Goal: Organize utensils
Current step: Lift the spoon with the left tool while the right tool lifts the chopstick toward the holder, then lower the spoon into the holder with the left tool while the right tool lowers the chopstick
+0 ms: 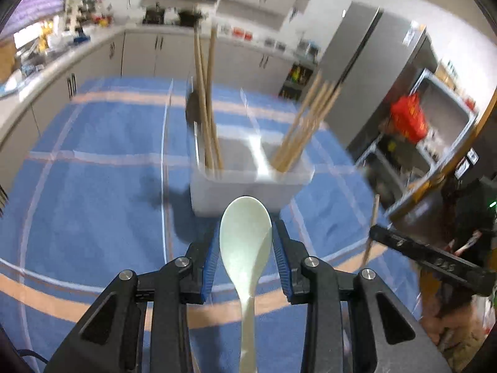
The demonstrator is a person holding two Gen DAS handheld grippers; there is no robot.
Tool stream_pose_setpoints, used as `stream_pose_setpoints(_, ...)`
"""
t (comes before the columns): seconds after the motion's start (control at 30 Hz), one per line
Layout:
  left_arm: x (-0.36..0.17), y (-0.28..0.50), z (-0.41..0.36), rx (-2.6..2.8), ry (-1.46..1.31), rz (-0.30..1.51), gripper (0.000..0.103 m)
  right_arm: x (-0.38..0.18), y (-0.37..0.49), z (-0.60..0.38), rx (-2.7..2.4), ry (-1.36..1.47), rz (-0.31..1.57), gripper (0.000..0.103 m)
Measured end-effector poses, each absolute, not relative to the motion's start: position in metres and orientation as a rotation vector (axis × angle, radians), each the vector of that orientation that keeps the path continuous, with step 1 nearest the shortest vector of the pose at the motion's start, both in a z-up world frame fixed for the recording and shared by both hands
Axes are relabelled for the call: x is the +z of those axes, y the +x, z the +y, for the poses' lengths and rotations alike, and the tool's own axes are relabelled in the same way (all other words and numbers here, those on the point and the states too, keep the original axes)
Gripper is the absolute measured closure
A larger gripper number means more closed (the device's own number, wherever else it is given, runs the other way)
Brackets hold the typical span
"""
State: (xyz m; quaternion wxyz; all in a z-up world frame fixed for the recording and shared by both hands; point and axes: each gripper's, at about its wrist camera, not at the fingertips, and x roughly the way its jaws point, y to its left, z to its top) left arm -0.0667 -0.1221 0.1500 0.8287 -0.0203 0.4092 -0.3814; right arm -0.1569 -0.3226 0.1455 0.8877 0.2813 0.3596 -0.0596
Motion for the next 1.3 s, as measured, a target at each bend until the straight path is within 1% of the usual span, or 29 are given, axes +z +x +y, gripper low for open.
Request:
stream_pose_setpoints(0.13, 0.209, -0.056, -0.110, -0.794, -0.125, 0.722, 0.070, 0.182, -0.151, -0.331, -0.112, 0.573, 0.645, 0.096)
stream_pose_setpoints(0.27, 0.248, -0.039, -0.122, -0.772, -0.160, 0.615, 0.070, 0.220, -0.136, -0.337, -0.098, 0.537, 0.542, 0.096)
stream_pose_setpoints(0.4, 0.269, -0.025, -0.148, -0.733, -0.139, 0.527, 0.070, 0.254, -0.113, -0.342, -0.105, 0.481, 0.456, 0.096)
stream_pose_setpoints(0.47, 0.271, -0.014, -0.162, -0.717, -0.139, 0.511, 0.070, 0.262, -0.104, -0.344, -0.109, 0.455, 0.441, 0.096)
stream_pose_setpoints(0.67, 0.264, 0.021, -0.202, -0.656, -0.122, 0.482, 0.070, 0.269, -0.074, -0.357, -0.120, 0.413, 0.441, 0.097)
stream_pose_setpoints(0.8, 0.246, 0.044, -0.221, -0.636, -0.138, 0.501, 0.070, 0.268, -0.060, -0.370, -0.130, 0.421, 0.442, 0.100)
stream_pose_setpoints(0.9, 0.225, 0.057, -0.232, -0.628, -0.148, 0.539, 0.070, 0.257, -0.054, -0.379, -0.134, 0.434, 0.460, 0.100)
stream_pose_setpoints(1.1, 0.186, 0.068, -0.246, -0.602, -0.086, 0.598, 0.070, 0.215, -0.040, -0.383, -0.125, 0.491, 0.533, 0.099)
stream_pose_setpoints(1.13, 0.182, 0.068, -0.245, -0.598, -0.083, 0.609, 0.070, 0.209, -0.043, -0.386, -0.126, 0.501, 0.540, 0.099)
stream_pose_setpoints(1.2, 0.175, 0.066, -0.242, -0.594, -0.084, 0.620, 0.070, 0.190, -0.049, -0.390, -0.134, 0.524, 0.584, 0.094)
stream_pose_setpoints(1.27, 0.170, 0.064, -0.242, -0.581, -0.078, 0.625, 0.069, 0.167, -0.054, -0.392, -0.135, 0.542, 0.644, 0.085)
stream_pose_setpoints(1.3, 0.169, 0.064, -0.241, -0.583, -0.078, 0.631, 0.069, 0.158, -0.056, -0.393, -0.127, 0.556, 0.669, 0.084)
